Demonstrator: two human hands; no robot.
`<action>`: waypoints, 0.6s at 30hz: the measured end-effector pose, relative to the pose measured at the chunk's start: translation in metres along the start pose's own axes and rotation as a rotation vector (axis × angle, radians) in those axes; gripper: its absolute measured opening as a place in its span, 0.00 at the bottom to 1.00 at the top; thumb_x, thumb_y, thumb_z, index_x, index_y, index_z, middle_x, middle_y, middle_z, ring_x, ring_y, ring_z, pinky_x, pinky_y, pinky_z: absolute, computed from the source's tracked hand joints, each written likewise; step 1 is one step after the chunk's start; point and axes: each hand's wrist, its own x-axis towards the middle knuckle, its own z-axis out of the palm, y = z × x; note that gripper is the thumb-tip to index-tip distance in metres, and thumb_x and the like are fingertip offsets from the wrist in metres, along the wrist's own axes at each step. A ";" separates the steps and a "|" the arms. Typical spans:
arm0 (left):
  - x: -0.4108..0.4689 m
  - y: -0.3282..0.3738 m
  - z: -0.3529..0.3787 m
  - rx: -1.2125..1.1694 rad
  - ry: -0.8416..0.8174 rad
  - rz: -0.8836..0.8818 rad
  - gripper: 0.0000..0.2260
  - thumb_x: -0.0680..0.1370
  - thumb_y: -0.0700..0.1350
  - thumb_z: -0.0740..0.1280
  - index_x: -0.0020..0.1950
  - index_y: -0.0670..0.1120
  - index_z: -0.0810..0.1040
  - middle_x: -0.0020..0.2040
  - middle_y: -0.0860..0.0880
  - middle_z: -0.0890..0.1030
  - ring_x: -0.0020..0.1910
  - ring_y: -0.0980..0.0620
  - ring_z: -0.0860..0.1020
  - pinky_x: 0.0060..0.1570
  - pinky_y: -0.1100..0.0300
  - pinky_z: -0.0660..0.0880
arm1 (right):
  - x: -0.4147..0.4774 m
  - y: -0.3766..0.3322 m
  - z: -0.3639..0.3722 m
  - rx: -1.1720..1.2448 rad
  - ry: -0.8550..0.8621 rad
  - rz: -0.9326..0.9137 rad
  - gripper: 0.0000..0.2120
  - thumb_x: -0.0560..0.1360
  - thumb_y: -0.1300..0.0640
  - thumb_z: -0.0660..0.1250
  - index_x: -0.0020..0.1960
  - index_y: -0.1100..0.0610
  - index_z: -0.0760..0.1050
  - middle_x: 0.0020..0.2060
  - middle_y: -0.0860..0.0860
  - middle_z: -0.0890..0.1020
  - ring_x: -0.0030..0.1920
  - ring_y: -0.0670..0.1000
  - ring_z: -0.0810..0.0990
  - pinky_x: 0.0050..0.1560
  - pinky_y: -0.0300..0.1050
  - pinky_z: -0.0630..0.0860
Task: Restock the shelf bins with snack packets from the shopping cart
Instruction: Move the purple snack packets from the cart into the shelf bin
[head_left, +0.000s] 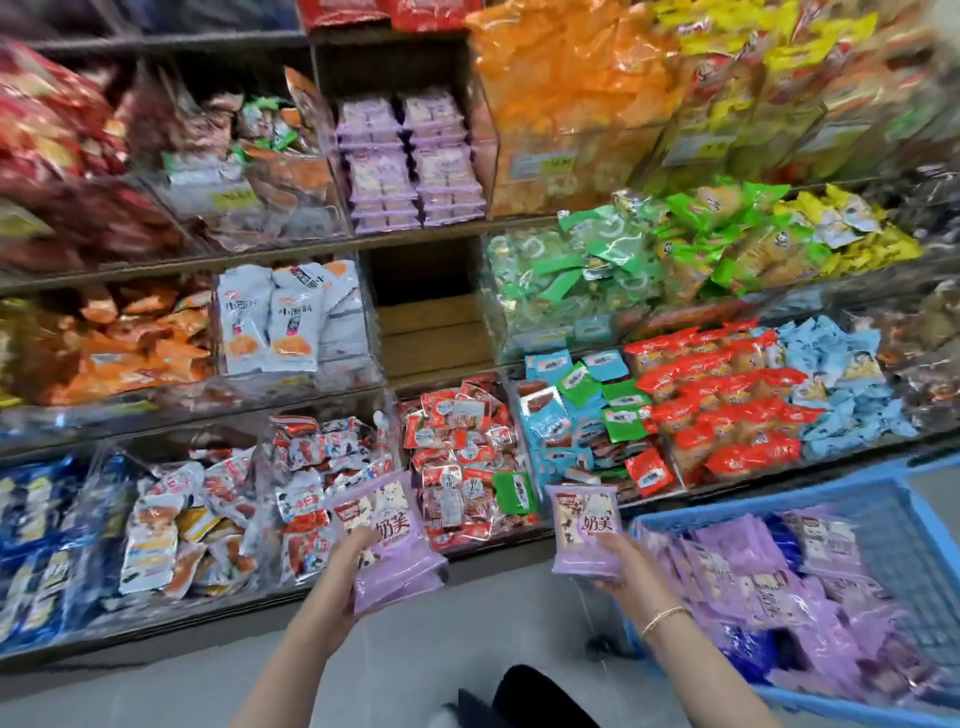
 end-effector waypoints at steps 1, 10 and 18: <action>0.003 0.006 -0.007 -0.009 0.038 0.020 0.28 0.58 0.56 0.69 0.54 0.43 0.76 0.61 0.44 0.80 0.57 0.45 0.79 0.57 0.47 0.73 | 0.001 -0.009 0.011 -0.028 -0.021 -0.019 0.03 0.73 0.60 0.65 0.44 0.56 0.77 0.33 0.52 0.82 0.35 0.51 0.77 0.33 0.42 0.69; 0.056 0.088 -0.023 -0.137 0.073 0.134 0.27 0.67 0.52 0.66 0.63 0.41 0.71 0.42 0.42 0.83 0.37 0.46 0.79 0.45 0.51 0.74 | 0.024 -0.110 0.107 -0.166 -0.268 -0.234 0.04 0.75 0.56 0.67 0.50 0.51 0.78 0.36 0.43 0.82 0.39 0.45 0.79 0.34 0.38 0.74; 0.092 0.162 -0.019 -0.241 0.081 0.322 0.16 0.76 0.48 0.61 0.60 0.41 0.74 0.44 0.39 0.84 0.35 0.45 0.82 0.38 0.53 0.77 | 0.055 -0.204 0.187 -0.173 -0.426 -0.279 0.18 0.74 0.55 0.68 0.62 0.56 0.71 0.53 0.52 0.80 0.45 0.49 0.78 0.36 0.39 0.75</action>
